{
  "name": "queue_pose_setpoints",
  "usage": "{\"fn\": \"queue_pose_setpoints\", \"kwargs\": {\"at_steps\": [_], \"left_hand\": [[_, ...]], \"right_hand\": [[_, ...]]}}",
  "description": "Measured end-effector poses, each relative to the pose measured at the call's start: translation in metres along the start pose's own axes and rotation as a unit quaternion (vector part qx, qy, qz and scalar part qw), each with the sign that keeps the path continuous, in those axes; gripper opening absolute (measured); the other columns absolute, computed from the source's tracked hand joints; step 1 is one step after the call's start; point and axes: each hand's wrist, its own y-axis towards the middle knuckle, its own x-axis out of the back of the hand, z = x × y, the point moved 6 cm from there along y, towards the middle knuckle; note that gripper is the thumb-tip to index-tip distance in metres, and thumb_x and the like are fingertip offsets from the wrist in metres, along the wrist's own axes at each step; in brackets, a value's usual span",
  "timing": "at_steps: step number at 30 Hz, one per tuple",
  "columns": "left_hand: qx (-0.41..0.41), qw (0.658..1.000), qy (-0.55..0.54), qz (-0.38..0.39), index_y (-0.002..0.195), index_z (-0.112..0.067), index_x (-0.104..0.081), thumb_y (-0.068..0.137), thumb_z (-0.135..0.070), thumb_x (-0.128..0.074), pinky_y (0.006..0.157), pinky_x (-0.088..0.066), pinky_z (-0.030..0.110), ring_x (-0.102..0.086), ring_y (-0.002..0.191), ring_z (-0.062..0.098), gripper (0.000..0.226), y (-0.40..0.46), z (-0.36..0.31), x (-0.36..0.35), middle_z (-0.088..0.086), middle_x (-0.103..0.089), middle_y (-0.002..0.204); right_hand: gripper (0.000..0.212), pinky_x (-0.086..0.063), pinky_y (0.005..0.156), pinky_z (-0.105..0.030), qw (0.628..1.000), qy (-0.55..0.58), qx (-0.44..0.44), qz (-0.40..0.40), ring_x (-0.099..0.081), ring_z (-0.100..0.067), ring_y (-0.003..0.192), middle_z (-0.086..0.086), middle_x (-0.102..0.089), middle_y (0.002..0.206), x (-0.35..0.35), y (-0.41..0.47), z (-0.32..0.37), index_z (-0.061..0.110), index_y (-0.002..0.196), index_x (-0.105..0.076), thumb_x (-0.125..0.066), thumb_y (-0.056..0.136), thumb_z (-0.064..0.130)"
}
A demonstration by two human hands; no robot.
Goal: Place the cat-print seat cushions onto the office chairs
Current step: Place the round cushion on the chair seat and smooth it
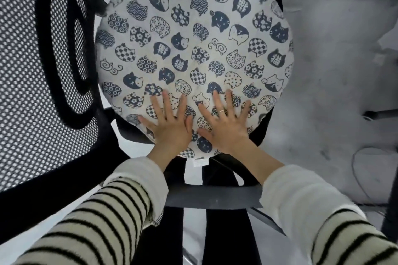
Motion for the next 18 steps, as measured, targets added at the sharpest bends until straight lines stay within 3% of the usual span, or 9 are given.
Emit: {"fn": "queue_pose_setpoints", "kwargs": {"at_steps": [7, 9, 14, 18], "left_hand": [[-0.088, 0.987, 0.09, 0.097, 0.137, -0.037, 0.035, 0.081, -0.077, -0.024, 0.097, 0.009, 0.076, 0.044, 0.129, 0.036, 0.09, -0.035, 0.005, -0.012, 0.006, 0.051, 0.14], [-0.076, 0.988, 0.092, 0.099, 0.137, -0.038, 0.035, 0.08, -0.078, -0.027, 0.099, 0.008, 0.076, 0.044, 0.129, 0.035, 0.093, -0.029, 0.004, -0.013, 0.005, 0.051, 0.139], [-0.007, 0.99, 0.118, 0.08, 0.128, -0.038, 0.043, 0.083, -0.074, -0.031, 0.097, 0.007, 0.077, 0.045, 0.129, 0.036, 0.094, -0.015, -0.008, -0.024, 0.005, 0.058, 0.131], [-0.008, 0.989, 0.121, 0.09, 0.129, -0.038, 0.043, 0.083, -0.074, -0.031, 0.097, 0.007, 0.077, 0.045, 0.128, 0.036, 0.094, -0.017, -0.008, -0.023, 0.006, 0.058, 0.132]], "right_hand": [[0.073, 0.0, 0.107, -0.071, 0.995, -0.054, 0.086, -0.01, 0.026, -0.027, 0.143, 0.002, 0.03, 0.154, 0.002, -0.043, -0.024, 0.042, 0.145, 0.016, -0.026, 0.091, 0.065], [0.075, -0.001, 0.108, -0.071, 0.995, -0.047, 0.089, -0.004, 0.023, -0.026, 0.144, 0.003, 0.028, 0.155, 0.0, -0.035, -0.029, 0.043, 0.145, 0.017, -0.033, 0.091, 0.061], [0.079, 0.005, 0.105, -0.073, 0.996, -0.052, 0.068, -0.013, 0.029, -0.026, 0.142, 0.004, 0.044, 0.14, -0.017, -0.012, -0.024, 0.046, 0.139, 0.027, -0.036, 0.093, 0.056], [0.08, 0.002, 0.105, -0.074, 0.996, -0.057, 0.07, 0.006, 0.029, -0.027, 0.141, 0.004, 0.04, 0.146, -0.014, -0.014, -0.024, 0.046, 0.139, 0.027, -0.038, 0.093, 0.055]]}}
